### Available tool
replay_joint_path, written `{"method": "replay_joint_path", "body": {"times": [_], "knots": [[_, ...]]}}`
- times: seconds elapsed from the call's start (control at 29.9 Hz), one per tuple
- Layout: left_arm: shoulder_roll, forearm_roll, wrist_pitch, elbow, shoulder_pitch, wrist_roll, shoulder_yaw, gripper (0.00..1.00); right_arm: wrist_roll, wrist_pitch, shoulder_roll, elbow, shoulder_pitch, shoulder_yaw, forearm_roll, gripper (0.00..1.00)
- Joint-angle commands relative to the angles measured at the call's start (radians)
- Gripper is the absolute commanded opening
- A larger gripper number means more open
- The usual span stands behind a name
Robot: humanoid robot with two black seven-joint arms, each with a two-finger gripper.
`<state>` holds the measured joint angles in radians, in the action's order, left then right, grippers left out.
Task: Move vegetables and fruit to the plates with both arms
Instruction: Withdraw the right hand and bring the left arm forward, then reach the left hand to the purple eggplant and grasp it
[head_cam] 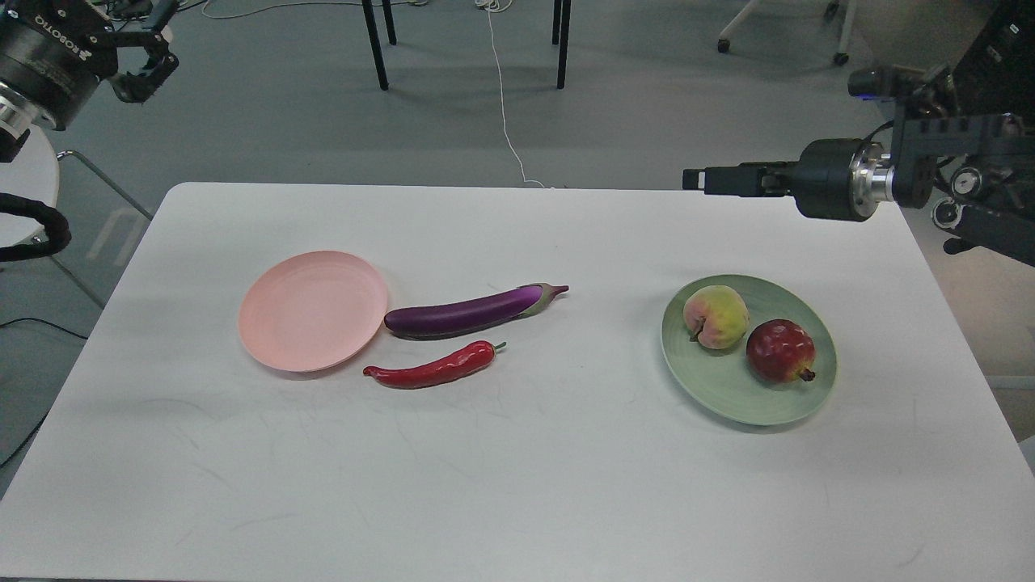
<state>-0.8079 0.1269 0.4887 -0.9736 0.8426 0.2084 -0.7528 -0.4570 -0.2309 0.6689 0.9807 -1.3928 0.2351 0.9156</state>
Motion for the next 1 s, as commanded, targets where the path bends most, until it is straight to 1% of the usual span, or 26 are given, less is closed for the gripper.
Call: {"method": "replay_joint_path", "body": {"times": [0.0,0.07,0.17,0.37,0.43,0.63,0.73,0.77,0.83,0.97], "knots": [[-0.02,0.193,0.0,-0.095,0.004,0.0,0.0,0.98,-0.006,0.001,0.038,-0.01,0.057,-0.132,-0.137,0.97],[-0.022,0.308,0.0,-0.144,0.004,-0.001,0.001,0.98,-0.009,0.001,0.049,-0.011,0.093,-0.186,-0.24,0.97],[-0.01,0.483,0.0,-0.177,0.004,-0.013,0.001,0.98,-0.012,0.002,0.063,-0.008,0.161,-0.252,-0.403,0.97],[0.111,0.837,0.0,-0.18,0.023,-0.017,0.003,0.98,-0.017,-0.004,0.084,-0.008,0.293,-0.414,-0.685,0.97],[0.15,0.966,0.0,-0.18,0.026,-0.015,0.003,0.98,-0.017,-0.025,0.095,-0.008,0.337,-0.466,-0.777,0.97],[0.26,1.336,0.0,-0.178,0.036,-0.012,0.006,0.98,-0.017,-0.134,0.118,-0.01,0.486,-0.618,-1.03,0.97],[0.326,1.526,-0.004,-0.175,0.039,-0.012,0.064,0.96,-0.025,-0.188,0.118,-0.01,0.595,-0.701,-1.106,0.97],[0.337,1.586,-0.03,-0.175,0.041,-0.014,0.091,0.96,-0.032,-0.208,0.118,-0.008,0.635,-0.727,-1.116,0.97],[0.346,1.675,-0.08,-0.177,0.041,-0.012,0.151,0.95,-0.032,-0.255,0.116,-0.005,0.72,-0.784,-1.121,0.97],[0.351,1.743,-0.125,-0.172,0.041,-0.014,0.275,0.92,-0.032,-0.258,0.115,0.0,0.866,-0.868,-1.121,0.97]]}}
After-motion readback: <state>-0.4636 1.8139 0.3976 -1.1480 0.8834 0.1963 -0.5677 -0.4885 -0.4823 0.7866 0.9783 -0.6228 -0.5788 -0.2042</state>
